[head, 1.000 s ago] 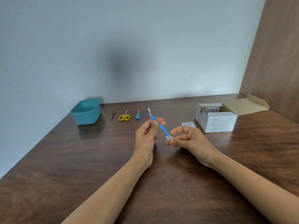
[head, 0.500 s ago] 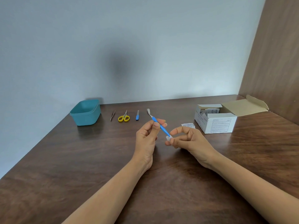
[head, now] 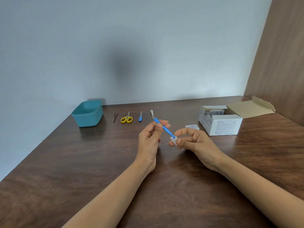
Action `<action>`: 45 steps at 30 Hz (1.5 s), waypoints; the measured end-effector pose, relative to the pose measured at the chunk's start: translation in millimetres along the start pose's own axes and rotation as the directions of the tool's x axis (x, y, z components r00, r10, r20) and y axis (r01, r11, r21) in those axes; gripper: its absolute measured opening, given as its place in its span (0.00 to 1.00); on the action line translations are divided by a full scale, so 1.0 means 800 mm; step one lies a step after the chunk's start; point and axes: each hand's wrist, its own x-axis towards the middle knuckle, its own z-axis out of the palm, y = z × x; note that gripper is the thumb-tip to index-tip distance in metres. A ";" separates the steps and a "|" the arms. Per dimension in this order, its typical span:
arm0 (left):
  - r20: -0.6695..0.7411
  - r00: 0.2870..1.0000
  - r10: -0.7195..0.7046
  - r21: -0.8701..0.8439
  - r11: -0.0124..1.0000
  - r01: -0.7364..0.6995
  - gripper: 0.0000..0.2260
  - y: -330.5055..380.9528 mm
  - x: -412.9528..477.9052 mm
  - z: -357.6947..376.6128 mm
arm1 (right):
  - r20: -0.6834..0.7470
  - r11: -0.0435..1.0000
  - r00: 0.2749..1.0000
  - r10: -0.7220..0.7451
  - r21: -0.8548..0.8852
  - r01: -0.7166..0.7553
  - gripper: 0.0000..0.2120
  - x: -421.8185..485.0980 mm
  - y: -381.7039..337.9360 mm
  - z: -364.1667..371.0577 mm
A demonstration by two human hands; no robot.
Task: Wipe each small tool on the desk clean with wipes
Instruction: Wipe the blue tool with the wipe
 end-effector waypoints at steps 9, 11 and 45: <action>0.014 1.000 -0.006 -0.006 1.000 0.006 0.08 0.000 0.001 -0.001 | -0.077 0.999 0.996 0.031 0.016 -0.030 0.15 0.001 -0.001 0.002; 0.024 1.000 -0.003 0.005 1.000 0.003 0.07 -0.001 0.001 -0.002 | -0.035 1.000 0.999 0.020 0.016 -0.019 0.10 0.000 -0.002 0.003; 0.116 0.993 0.012 0.081 0.997 -0.021 0.08 -0.010 0.006 -0.001 | 0.009 1.000 1.000 0.016 -0.012 -0.016 0.07 0.000 0.001 0.001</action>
